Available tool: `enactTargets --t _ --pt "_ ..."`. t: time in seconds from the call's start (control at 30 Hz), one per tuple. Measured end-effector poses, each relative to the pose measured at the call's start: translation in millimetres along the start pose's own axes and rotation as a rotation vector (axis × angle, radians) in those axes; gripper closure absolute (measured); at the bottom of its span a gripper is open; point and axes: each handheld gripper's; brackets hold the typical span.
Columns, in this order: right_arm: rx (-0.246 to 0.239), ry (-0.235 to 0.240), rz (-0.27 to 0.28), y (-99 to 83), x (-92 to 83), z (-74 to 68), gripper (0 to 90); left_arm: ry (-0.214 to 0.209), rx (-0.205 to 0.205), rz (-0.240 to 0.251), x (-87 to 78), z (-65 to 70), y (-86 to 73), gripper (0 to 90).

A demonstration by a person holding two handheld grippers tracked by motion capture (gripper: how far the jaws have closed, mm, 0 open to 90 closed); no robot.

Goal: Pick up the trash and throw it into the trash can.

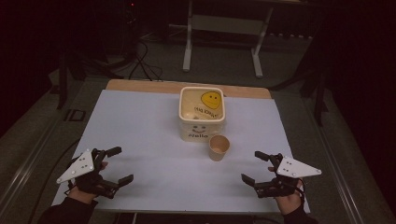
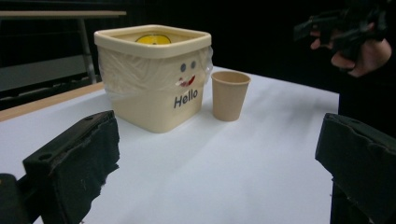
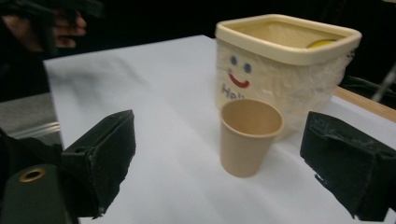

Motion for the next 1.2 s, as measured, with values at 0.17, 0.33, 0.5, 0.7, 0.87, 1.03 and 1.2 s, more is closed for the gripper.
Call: enactTargets --t 0.17,0.33,0.5,0.7,0.87,1.03,1.2 --pt "-0.038 0.02 0.009 7.0 -1.1 -4.8 9.7 0.007 0.001 0.001 -0.1 0.8 0.7 0.3" --pt "-0.01 0.007 0.0 12.8 1.7 -7.0 9.6 0.008 -0.012 0.005 0.6 1.9 2.3 0.4" --pt "0.131 -0.151 -0.096 16.1 5.2 2.8 9.6 0.012 -0.016 -0.001 1.8 2.2 2.0 0.4" --pt "0.206 -0.195 -0.306 9.7 15.1 18.8 9.6 0.014 -0.022 -0.005 2.3 1.6 2.2 0.4" --pt "0.183 -0.062 -0.422 5.1 22.4 26.4 9.1 0.006 -0.032 -0.008 2.6 0.7 1.8 0.4" --pt "0.119 0.056 -0.595 -1.9 35.6 32.2 9.1 0.001 -0.033 -0.012 3.3 -0.3 1.6 0.3" --pt "0.106 0.116 -0.676 -1.1 45.3 35.2 9.0 -0.005 -0.038 -0.013 3.9 -0.5 1.5 0.4"
Point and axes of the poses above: each handheld gripper's, and its own axes: x roughly forward along the jaws, y roughly out of its top, z roughly to its right, and after that the axes turned 2 degrees about -x, right-handed
